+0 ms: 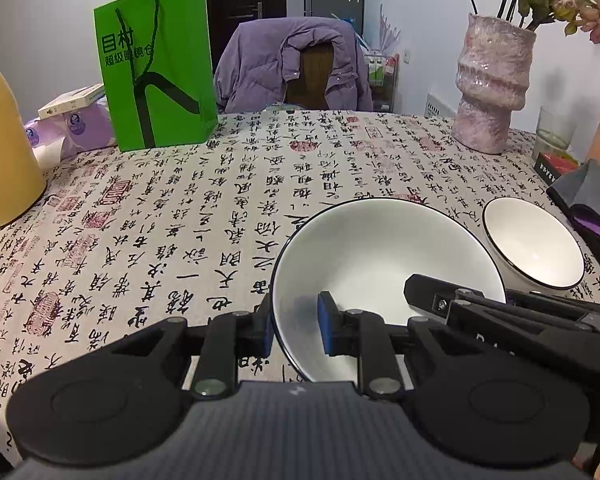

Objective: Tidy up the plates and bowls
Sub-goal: 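Lift the white bowl off the table with both grippers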

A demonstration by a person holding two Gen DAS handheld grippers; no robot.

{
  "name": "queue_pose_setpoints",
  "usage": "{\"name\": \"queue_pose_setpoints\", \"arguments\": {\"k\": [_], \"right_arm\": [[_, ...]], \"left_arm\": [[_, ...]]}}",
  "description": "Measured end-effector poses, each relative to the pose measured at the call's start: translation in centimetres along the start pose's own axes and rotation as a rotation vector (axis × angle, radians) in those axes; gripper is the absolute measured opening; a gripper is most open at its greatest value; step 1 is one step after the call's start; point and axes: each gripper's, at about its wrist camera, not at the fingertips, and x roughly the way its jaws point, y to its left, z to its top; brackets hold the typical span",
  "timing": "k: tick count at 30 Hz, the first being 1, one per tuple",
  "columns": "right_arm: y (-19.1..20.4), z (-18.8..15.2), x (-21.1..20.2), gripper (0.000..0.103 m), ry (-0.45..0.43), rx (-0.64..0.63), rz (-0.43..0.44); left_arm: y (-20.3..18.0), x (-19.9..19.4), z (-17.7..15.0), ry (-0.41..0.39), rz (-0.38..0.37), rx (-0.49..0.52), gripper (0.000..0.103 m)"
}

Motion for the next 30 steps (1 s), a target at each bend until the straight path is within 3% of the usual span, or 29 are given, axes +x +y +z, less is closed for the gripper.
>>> {"name": "queue_pose_setpoints", "arguments": {"k": [30], "right_arm": [[2.1,-0.4,-3.4,0.016,-0.096,-0.042,0.01]], "left_arm": [[0.6,-3.8,-0.7,-0.091,-0.003,0.001,0.022]]}}
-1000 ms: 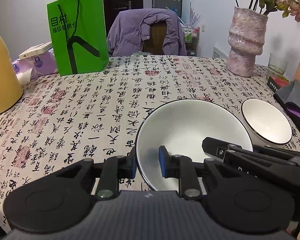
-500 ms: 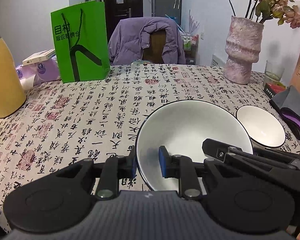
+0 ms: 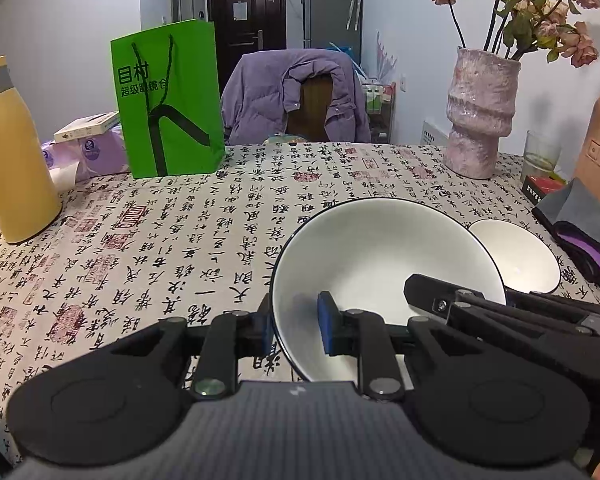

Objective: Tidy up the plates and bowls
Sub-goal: 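Lift the white bowl off the table with both grippers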

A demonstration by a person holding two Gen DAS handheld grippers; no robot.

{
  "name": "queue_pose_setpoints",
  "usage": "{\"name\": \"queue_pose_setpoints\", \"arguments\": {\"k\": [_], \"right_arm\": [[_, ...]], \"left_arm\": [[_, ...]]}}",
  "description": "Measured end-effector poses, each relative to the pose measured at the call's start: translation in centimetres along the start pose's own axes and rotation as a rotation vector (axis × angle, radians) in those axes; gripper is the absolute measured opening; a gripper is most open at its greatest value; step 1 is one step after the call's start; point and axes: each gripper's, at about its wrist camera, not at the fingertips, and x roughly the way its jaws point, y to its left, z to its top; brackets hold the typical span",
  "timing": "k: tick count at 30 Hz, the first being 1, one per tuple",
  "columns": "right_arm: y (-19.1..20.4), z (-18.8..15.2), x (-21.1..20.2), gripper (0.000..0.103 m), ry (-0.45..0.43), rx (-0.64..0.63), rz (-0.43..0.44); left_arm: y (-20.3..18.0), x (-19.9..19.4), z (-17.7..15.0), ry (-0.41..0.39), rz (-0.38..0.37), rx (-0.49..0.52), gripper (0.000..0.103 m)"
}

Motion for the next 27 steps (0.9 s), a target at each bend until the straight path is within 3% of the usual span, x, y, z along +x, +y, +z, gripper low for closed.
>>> {"name": "queue_pose_setpoints", "arguments": {"k": [27], "right_arm": [[4.1,-0.3,-2.8,0.015,-0.028,-0.051,0.023]], "left_arm": [[2.9,-4.4,-0.8,-0.037,0.008,-0.06,0.021]]}}
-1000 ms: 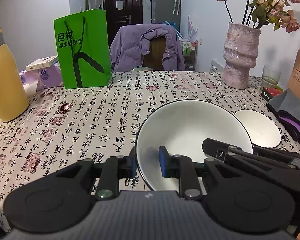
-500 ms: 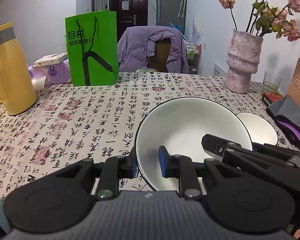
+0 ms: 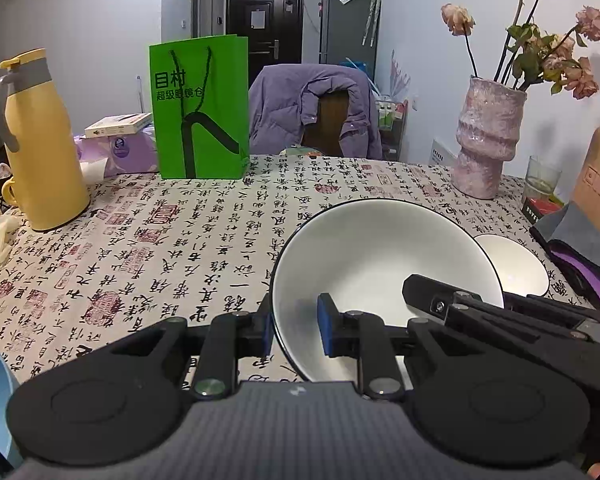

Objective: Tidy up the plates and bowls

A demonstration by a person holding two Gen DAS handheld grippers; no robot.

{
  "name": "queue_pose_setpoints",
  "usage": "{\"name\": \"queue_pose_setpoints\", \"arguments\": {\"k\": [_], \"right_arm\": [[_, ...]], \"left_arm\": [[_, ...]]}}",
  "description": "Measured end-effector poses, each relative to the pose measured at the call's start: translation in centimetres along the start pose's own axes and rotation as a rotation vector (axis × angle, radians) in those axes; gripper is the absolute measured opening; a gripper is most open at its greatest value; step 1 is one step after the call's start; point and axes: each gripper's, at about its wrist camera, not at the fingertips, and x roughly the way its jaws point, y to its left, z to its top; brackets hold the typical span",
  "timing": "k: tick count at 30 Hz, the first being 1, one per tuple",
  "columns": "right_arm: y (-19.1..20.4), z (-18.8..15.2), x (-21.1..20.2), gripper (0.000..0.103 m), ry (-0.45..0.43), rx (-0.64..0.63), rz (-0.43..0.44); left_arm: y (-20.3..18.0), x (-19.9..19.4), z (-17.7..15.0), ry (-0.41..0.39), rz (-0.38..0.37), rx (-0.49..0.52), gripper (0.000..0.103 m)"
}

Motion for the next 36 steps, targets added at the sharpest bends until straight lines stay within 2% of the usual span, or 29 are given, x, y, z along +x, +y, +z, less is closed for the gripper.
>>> {"name": "queue_pose_setpoints", "arguments": {"k": [36], "right_arm": [[6.3,-0.6,-3.0,0.015,-0.029,-0.048,0.022]], "left_arm": [[4.5,-5.4,-1.0,-0.055,0.011,-0.047,0.021]]}}
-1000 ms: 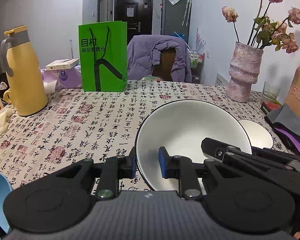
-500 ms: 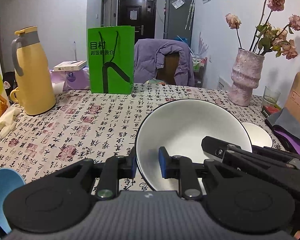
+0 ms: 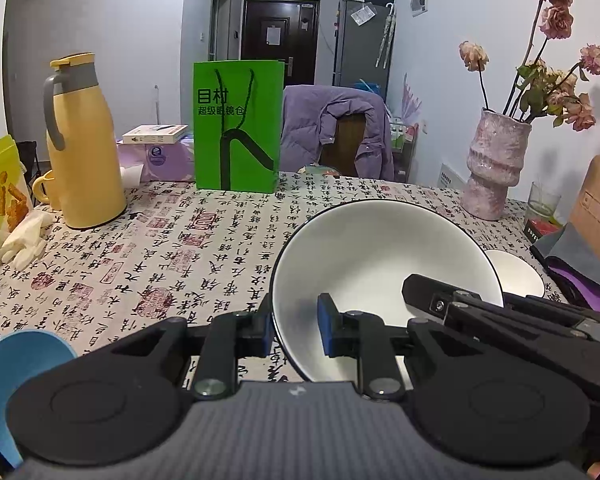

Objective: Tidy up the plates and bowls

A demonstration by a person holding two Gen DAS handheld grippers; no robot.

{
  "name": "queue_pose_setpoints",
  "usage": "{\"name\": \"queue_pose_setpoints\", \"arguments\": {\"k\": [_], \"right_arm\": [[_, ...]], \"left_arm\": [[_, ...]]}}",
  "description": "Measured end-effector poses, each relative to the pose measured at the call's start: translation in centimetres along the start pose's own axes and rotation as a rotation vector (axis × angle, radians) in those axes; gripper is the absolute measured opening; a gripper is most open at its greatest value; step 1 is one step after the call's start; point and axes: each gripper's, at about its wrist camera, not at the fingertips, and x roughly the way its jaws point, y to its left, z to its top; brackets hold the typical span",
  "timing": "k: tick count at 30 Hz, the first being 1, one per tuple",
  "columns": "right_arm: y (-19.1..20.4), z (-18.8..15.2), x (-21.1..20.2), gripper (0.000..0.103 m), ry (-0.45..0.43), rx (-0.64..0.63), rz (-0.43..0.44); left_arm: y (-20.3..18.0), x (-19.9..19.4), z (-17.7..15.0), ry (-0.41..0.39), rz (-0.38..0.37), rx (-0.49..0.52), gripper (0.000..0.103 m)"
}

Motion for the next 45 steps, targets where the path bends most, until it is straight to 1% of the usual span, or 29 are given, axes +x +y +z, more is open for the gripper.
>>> {"name": "queue_pose_setpoints", "arguments": {"k": [21,45], "right_arm": [[3.5,-0.6,-0.1,0.015,0.007,-0.025,0.029],[8.6,-1.5,0.5,0.015,0.033,-0.064,0.065]], "left_arm": [[3.4,-2.1,-0.3,-0.022,0.018,-0.043,0.021],[8.5,-4.1,-1.1,-0.046,0.034,-0.107,0.021]]}}
